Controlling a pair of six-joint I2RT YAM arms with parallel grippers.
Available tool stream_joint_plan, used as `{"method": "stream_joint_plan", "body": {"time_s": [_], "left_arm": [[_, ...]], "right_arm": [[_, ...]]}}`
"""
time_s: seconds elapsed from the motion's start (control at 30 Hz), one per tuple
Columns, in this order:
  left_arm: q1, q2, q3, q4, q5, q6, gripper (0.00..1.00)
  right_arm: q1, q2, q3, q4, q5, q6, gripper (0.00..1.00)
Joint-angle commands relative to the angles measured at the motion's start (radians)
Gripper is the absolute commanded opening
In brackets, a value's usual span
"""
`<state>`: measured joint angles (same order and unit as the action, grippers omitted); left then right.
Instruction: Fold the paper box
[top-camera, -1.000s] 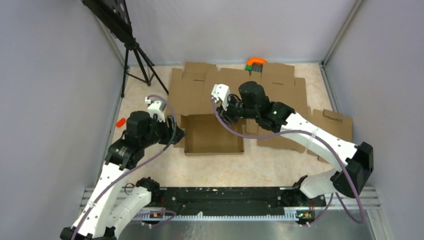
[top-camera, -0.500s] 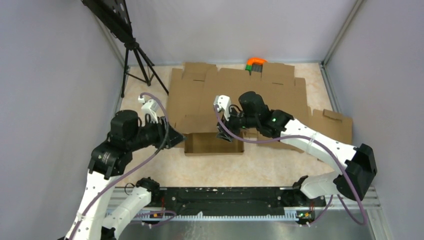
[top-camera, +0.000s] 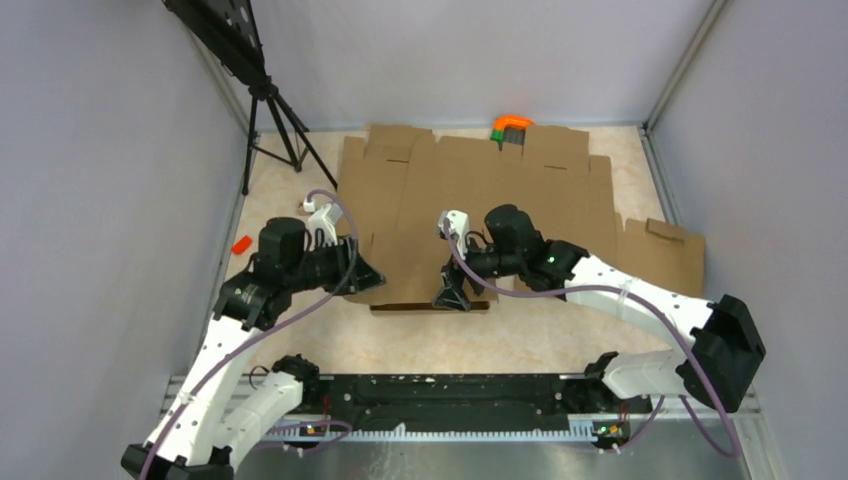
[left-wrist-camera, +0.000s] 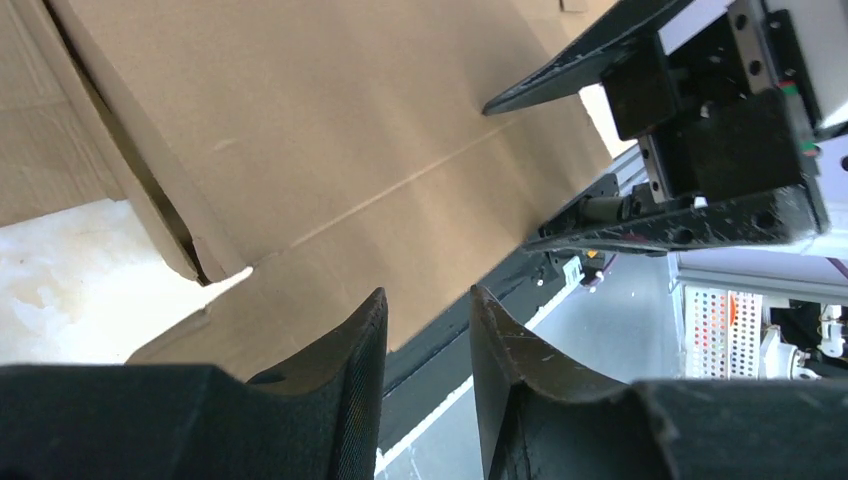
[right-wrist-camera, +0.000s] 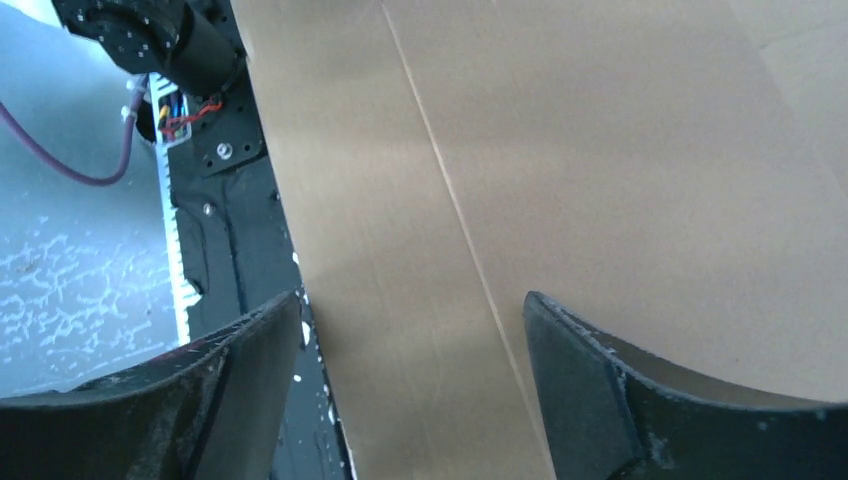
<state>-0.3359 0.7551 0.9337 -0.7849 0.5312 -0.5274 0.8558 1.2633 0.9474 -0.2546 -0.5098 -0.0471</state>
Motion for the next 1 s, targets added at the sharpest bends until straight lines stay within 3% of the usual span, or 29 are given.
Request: {"method": "stream_joint_plan", "body": {"time_s": [0.0,0.2,0.47,0.8,0.97], "left_arm": [[-0.003,0.014,-0.069,0.121,0.022,-0.025,0.37],[-0.003,0.043,-0.161,0.167,0.045,-0.036,0.35],[-0.012,0.089,-0.274,0.228,0.033,-0.065,0.29],[-0.039,0.211,-0.402,0.359,-0.081,-0.161,0.10],[-0.059,0.265,-0.452,0.409,-0.139,-0.170,0.09]], "right_arm": [[0.013,-0.028,-0.039,0.071,-0.032,0.085,0.84],[0.012,-0.035,-0.094,0.134,-0.044,0.131,0.97],[0.013,0.002,-0.139,0.185,-0.019,0.219,0.77],[0.013,0.057,-0.219,0.207,0.136,0.292,0.69],[0.011,0.081,-0.260,0.246,0.166,0.316,0.68]]}}
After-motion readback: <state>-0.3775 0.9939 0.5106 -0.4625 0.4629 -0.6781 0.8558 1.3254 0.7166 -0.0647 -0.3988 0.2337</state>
